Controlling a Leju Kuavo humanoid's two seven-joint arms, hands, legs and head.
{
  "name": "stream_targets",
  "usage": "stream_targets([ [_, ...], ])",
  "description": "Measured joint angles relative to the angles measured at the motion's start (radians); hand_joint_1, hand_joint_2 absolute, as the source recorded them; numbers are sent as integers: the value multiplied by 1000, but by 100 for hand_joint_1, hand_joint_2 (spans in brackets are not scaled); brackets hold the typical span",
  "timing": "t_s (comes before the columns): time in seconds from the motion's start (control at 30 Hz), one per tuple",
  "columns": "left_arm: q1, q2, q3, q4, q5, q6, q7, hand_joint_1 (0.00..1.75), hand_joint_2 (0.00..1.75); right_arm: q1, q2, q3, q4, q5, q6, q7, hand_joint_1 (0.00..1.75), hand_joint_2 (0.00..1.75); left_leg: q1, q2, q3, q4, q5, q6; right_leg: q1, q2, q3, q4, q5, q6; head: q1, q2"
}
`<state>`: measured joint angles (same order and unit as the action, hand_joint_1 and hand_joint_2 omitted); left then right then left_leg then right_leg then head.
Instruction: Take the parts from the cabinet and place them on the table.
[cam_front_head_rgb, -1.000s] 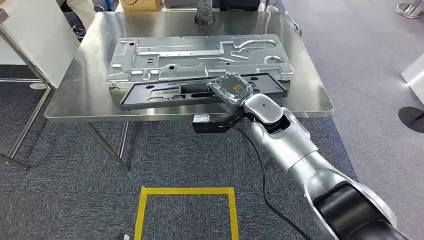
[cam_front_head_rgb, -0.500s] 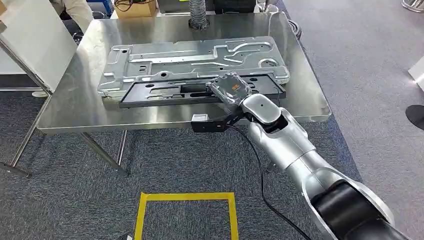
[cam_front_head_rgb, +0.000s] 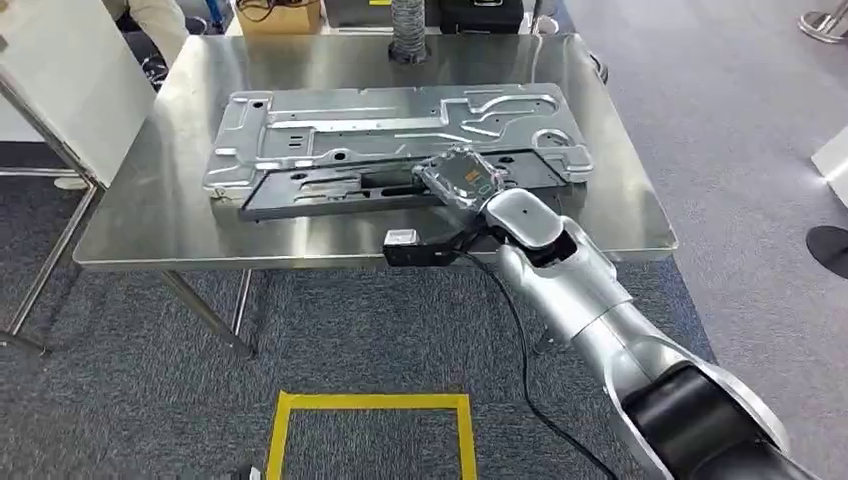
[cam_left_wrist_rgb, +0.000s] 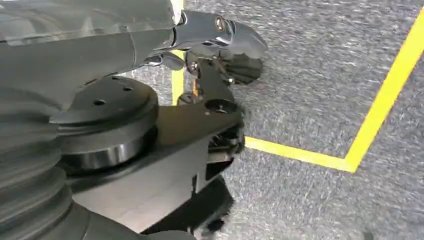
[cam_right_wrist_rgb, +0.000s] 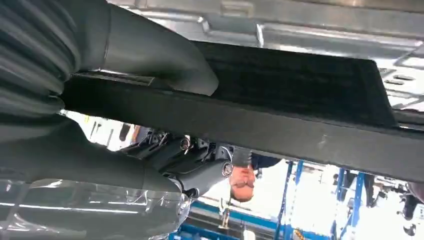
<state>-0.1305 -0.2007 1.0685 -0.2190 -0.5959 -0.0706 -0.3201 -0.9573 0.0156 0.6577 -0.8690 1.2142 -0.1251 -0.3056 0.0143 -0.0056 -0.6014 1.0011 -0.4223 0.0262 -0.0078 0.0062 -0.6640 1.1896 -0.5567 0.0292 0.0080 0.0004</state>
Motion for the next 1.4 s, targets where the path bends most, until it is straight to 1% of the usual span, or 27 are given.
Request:
stream_targets([
  [0.03,1,0,0,0,0,0,0,0,175,2,0,0,1,0,0,0,175,175,0,0,1,0,-2,2,-2,0,-47,80,-24,3,1,0],
  [0.07,2,0,0,0,0,0,0,0,175,4,0,0,4,0,1,0,175,175,0,-1,3,2,-6,2,-4,0,-87,138,-31,5,1,0],
  [0.1,3,0,0,0,2,0,0,0,175,5,0,0,7,0,1,0,175,175,0,-2,5,3,-9,1,-7,-1,-98,137,-11,6,2,0],
  [0.13,5,0,0,0,4,0,0,0,175,5,0,1,9,0,1,0,175,175,0,-4,10,4,-14,-1,-8,-1,-84,88,33,5,1,0],
  [0.2,6,0,0,0,9,0,0,0,175,0,1,1,10,-1,1,-2,175,175,0,-5,26,8,-27,-7,-9,-3,-8,-97,144,0,1,0],
  [0.23,7,0,0,0,10,0,-1,0,175,-2,1,1,12,-3,1,-2,175,175,0,-5,28,7,-32,-11,-7,-7,16,-165,164,-4,2,0],
  [0.27,5,0,1,0,11,0,-2,0,175,-8,3,1,17,-6,1,-3,175,175,-7,-5,26,12,-36,-17,0,-7,27,-179,152,-8,-1,0],
  [0.37,8,0,1,0,12,4,-3,0,175,-9,8,0,32,-10,0,-4,175,175,-4,-4,31,1,-39,-34,5,-2,27,-180,144,-22,-1,0],
  [0.43,7,0,1,0,11,6,-3,0,175,-17,16,-3,46,-15,-2,-3,175,175,-2,-1,26,28,-58,-47,-5,-2,43,-194,146,-35,-2,0],
  [0.47,7,0,1,0,10,6,-3,0,175,-24,22,-3,56,-18,-2,-3,175,175,-2,0,1,82,-86,-51,-5,-2,46,-194,142,-43,-6,0],
  [0.53,6,0,1,0,10,6,-3,0,175,-33,34,-4,76,-21,-2,-3,175,175,-1,-1,-93,261,-158,-57,-2,-2,52,-194,137,-49,-5,0],
  [0.57,6,0,1,0,10,6,-3,0,175,-34,38,-4,86,-21,-2,-3,175,175,-1,0,-130,320,-167,-59,-1,-2,55,-194,133,-50,-6,0],
  [0.6,7,0,1,0,10,6,-3,0,175,-34,40,-4,94,-21,-2,-3,175,175,-1,0,-148,335,-156,-59,0,-2,60,-193,130,-49,-5,0],
  [0.63,7,0,1,0,9,6,-3,0,175,-34,42,-4,101,-21,-2,-3,175,175,-1,0,-141,300,-119,-58,0,-1,66,-193,125,-48,-5,0],
  [0.7,7,0,1,0,9,6,-3,0,175,-36,48,-5,109,-21,-3,-3,175,175,-1,0,-70,125,-7,-51,0,0,83,-190,112,-43,-6,0],
  [0.73,7,0,1,0,9,6,-3,0,175,-38,50,-6,114,-21,-3,-2,175,175,-1,1,-39,42,31,-46,0,0,87,-188,105,-39,-7,0],
  [0.8,4,0,0,0,8,6,-2,0,175,-47,52,-6,123,-23,-8,-2,175,175,-6,0,-21,16,8,-35,7,3,81,-182,102,-30,-7,0],
  [0.9,4,0,0,0,-1,6,0,0,175,-59,58,-9,146,-24,-8,0,175,175,-3,-2,-20,12,7,-18,8,0,86,-188,98,-14,-6,0],
  [0.93,3,0,-1,0,-2,6,0,0,175,-63,61,-12,154,-24,-8,0,175,175,0,-1,-12,4,9,-14,3,-1,83,-173,87,-9,-7,0],
  [0.97,0,-1,-1,0,-3,6,0,0,175,-72,63,-15,165,-26,-7,0,175,175,0,-1,-9,3,7,-7,3,-1,61,-126,61,-7,-1,0],
  [1.07,-6,-1,-1,0,-7,6,3,0,175,-85,66,-19,198,-26,-6,2,175,175,-1,-1,-4,4,0,1,0,-2,-70,109,-22,2,-2,0],
  [1.1,-6,-1,-1,0,-8,6,3,0,175,-85,67,-19,210,-26,-7,3,175,175,-1,-2,-2,5,-2,2,-1,-2,-91,138,-20,2,-1,0],
  [1.13,-6,-1,-2,0,-10,6,5,0,175,-85,69,-19,223,-26,-9,3,175,175,-1,-4,1,6,-5,1,-3,-2,-92,120,8,1,-2,0],
  [1.17,-6,-2,-3,0,-11,5,7,0,175,-89,69,-21,237,-25,-10,3,175,175,-1,-6,6,7,-9,0,-3,-2,-67,52,59,-2,-1,0],
  [1.23,-7,-2,-5,0,-12,3,8,0,175,-103,74,-23,259,-23,-19,5,175,175,-2,-8,14,13,-20,-7,-2,-3,12,-142,165,-15,-1,0],
  [1.27,-8,-3,-5,0,-12,0,9,0,175,-113,77,-23,271,-22,-24,6,175,175,-6,-7,12,13,-23,-11,3,-4,28,-166,150,-18,-3,0],
  [1.4,-12,-3,-8,0,-12,-3,11,0,175,-132,89,-25,308,-20,-26,13,175,175,-7,-5,19,5,-28,-32,7,-2,32,-186,148,-31,-3,0],
])
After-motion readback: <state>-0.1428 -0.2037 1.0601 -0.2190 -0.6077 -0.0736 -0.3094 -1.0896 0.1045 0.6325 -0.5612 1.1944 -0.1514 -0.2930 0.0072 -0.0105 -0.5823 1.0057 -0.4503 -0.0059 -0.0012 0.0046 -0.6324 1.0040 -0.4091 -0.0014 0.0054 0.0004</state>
